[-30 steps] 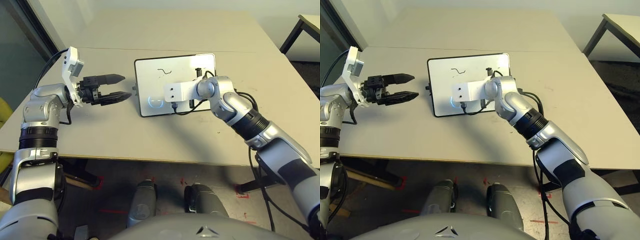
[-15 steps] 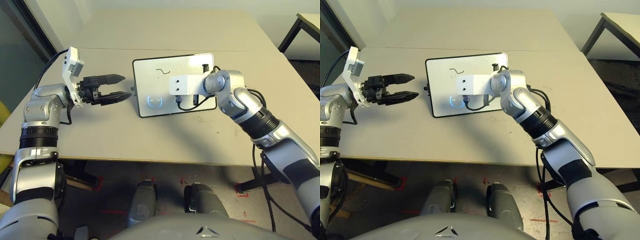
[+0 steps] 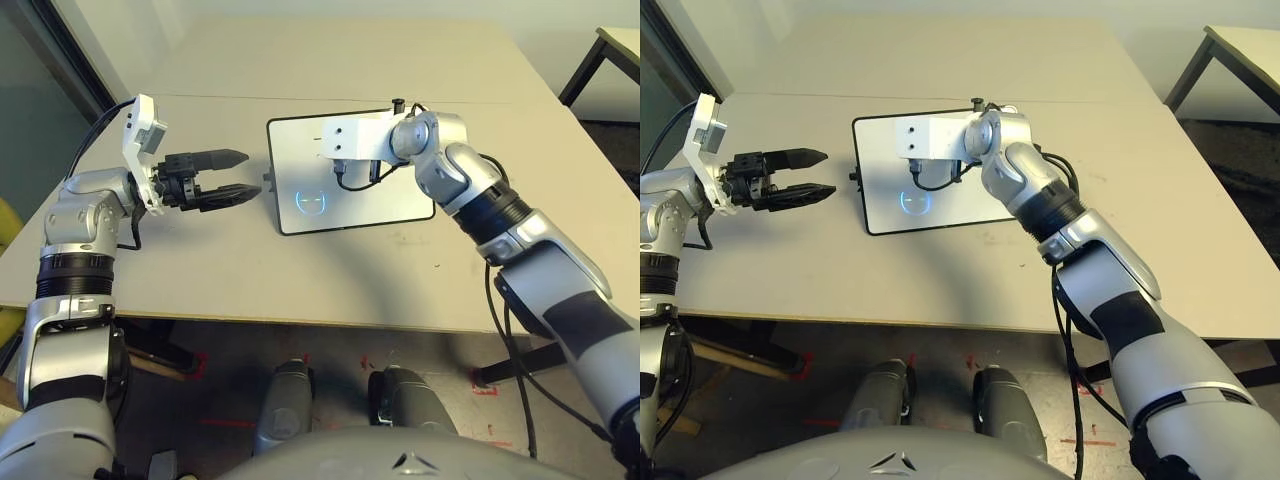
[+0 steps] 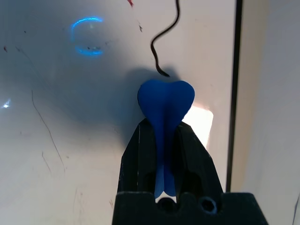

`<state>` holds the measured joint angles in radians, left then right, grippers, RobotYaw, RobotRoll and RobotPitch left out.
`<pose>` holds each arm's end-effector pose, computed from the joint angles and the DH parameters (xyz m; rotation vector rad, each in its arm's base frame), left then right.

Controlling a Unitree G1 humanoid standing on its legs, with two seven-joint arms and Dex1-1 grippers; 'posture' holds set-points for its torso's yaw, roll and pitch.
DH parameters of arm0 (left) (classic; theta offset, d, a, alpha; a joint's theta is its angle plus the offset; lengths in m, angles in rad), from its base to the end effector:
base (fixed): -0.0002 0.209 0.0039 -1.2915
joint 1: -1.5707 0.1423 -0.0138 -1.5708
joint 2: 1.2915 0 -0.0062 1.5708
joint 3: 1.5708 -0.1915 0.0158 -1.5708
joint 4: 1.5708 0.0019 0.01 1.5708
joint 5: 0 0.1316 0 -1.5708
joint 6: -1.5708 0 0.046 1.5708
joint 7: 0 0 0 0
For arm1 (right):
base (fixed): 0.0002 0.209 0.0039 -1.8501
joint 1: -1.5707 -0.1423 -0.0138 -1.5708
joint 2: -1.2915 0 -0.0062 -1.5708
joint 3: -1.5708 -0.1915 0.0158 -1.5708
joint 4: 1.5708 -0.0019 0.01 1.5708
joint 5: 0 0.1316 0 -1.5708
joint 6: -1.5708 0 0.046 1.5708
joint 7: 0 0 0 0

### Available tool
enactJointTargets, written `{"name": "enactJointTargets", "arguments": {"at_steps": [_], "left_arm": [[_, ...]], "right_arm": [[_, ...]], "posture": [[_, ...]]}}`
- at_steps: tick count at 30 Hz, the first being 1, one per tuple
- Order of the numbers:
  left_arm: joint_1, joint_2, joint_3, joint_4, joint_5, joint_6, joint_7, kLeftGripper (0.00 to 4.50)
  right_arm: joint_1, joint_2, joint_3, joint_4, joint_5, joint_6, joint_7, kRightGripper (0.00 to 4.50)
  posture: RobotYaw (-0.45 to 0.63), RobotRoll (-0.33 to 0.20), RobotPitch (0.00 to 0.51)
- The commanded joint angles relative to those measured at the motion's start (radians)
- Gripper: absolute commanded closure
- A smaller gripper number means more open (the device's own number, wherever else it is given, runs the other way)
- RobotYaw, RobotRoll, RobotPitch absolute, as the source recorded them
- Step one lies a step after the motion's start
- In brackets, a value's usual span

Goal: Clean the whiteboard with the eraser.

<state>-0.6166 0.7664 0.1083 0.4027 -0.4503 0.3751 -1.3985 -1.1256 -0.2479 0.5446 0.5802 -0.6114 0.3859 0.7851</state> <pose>0.2869 0.3109 0.1815 0.1043 0.1364 -1.1384 0.3490 -0.0741 0.2122 -1.3217 0.2099 0.7320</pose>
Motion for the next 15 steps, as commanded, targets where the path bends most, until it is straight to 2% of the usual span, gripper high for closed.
{"name": "enactJointTargets", "arguments": {"at_steps": [1, 15], "left_arm": [[0.024, 0.014, 0.017, -0.038, -0.010, 0.012, 0.014, 0.00], [0.070, 0.024, 0.048, -0.102, -0.030, 0.042, 0.046, 0.00]], "right_arm": [[-0.029, 0.014, 0.013, 0.056, -0.005, -0.033, -0.020, 4.20], [-0.083, 0.081, 0.017, 0.146, -0.008, -0.085, -0.054, 4.20]], "posture": [[0.32, 0.000, 0.043], [0.36, 0.000, 0.037]]}}
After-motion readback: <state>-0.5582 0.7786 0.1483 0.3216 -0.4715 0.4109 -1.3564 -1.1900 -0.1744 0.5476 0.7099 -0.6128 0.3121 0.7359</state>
